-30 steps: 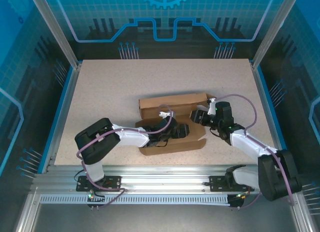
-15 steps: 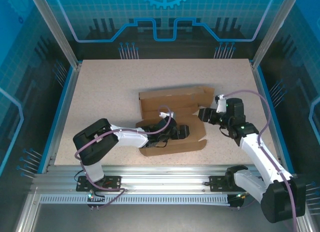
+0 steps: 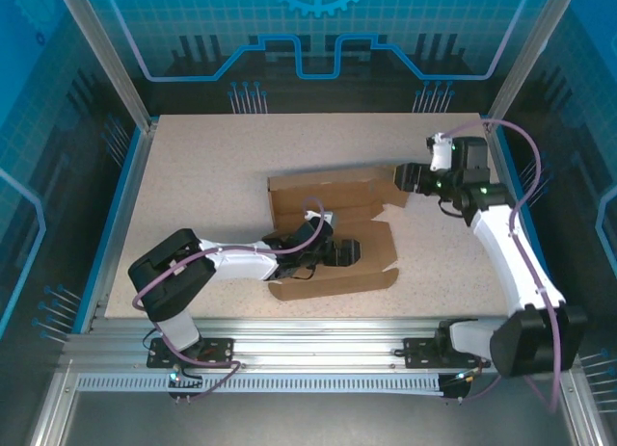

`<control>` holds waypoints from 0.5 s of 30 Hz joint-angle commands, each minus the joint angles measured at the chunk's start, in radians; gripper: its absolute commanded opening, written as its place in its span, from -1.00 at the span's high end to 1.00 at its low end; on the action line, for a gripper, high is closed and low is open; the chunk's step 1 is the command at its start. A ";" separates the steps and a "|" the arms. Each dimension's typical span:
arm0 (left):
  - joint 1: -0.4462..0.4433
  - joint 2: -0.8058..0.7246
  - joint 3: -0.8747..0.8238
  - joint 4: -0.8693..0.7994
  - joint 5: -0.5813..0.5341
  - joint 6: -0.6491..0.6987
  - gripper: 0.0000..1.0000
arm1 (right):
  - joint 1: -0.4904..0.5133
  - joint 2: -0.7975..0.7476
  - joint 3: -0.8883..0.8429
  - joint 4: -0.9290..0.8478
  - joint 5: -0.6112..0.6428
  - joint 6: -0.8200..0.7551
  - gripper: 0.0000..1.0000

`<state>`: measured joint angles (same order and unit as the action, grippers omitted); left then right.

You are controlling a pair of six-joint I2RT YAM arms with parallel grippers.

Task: Fold the paper box

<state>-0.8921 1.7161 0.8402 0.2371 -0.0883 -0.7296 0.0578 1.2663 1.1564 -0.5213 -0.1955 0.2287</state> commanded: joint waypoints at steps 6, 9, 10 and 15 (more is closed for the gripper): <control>0.004 0.057 -0.007 0.033 0.040 0.028 -0.99 | -0.005 0.268 0.294 -0.244 0.129 -0.197 -0.81; 0.005 0.067 -0.016 0.048 0.045 0.019 -0.99 | 0.009 0.360 0.401 -0.351 0.120 -0.260 -0.84; 0.005 0.066 -0.021 0.052 0.046 0.018 -0.99 | 0.018 0.380 0.423 -0.369 0.129 -0.275 -0.85; 0.005 0.065 -0.033 0.057 0.047 0.017 -0.99 | 0.032 0.450 0.483 -0.415 0.167 -0.323 -0.86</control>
<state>-0.8921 1.7645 0.8310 0.2863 -0.0650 -0.7227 0.0780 1.6840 1.5867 -0.8337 -0.0586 -0.0261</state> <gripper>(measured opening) 0.994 0.930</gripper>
